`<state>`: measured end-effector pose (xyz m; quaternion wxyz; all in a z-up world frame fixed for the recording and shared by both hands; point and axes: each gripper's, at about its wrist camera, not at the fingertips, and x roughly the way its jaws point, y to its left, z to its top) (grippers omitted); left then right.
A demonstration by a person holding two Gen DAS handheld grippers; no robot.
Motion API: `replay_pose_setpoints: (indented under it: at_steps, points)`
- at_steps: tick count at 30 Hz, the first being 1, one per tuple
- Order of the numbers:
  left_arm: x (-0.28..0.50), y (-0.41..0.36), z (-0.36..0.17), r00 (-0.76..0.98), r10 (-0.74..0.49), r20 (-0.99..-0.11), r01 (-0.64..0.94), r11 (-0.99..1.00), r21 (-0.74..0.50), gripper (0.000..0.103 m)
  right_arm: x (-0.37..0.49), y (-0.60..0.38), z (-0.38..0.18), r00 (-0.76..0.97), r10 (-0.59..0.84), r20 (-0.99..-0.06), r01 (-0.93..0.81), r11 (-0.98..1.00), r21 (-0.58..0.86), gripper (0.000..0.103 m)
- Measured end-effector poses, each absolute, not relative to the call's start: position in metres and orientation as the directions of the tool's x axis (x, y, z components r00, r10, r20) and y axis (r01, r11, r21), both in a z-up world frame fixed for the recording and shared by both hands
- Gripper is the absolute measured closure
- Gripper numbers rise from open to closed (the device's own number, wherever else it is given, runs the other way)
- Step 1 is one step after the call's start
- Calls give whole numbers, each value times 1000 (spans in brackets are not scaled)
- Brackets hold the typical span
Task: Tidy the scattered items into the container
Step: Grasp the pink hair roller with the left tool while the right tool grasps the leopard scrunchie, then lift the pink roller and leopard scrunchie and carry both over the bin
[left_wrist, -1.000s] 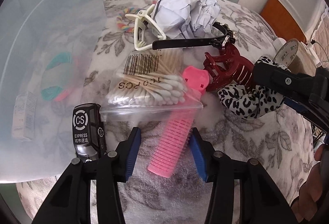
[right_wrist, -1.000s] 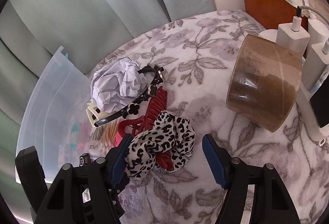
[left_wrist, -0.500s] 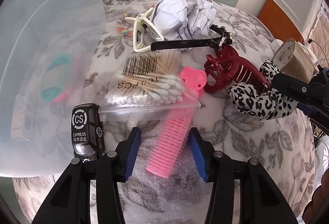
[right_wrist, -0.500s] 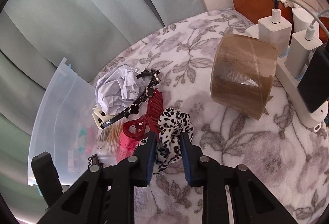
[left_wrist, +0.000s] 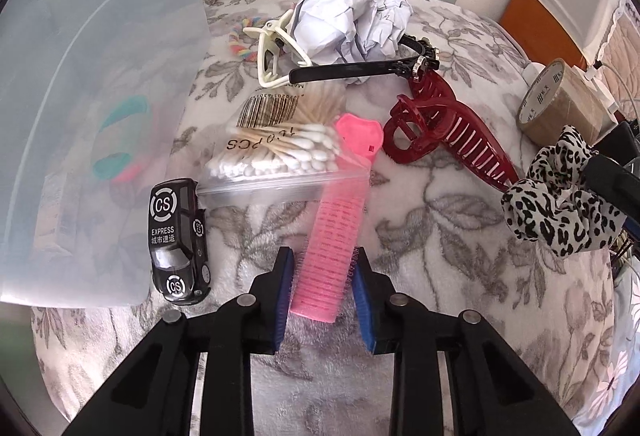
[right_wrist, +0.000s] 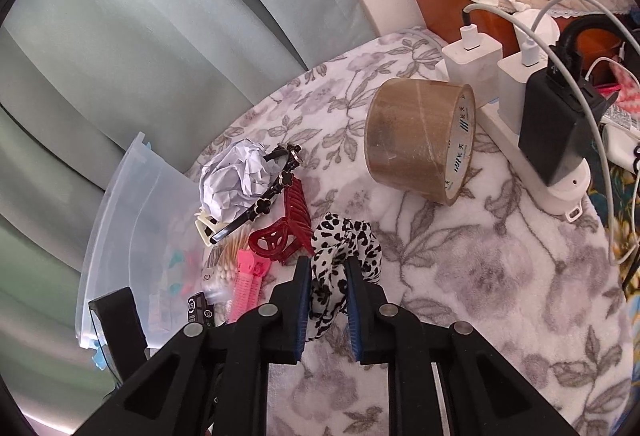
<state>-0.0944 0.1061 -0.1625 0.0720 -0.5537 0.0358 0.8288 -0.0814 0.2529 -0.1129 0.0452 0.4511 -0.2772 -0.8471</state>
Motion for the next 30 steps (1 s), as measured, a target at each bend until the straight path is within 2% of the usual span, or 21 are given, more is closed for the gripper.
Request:
replay_pose_setpoints:
  at_steps: [9, 30]
  points:
    - [-75, 108, -140, -406, 97, -909, -200, -980, -15, 78, -58, 255, -102, -588, -331, -738, -185, -833, 521, 85]
    - [-28, 93, -77, -515, 204, -833, -272, -960, -67, 78, -20, 240, -55, -655, -299, -694, -138, -856, 498, 85]
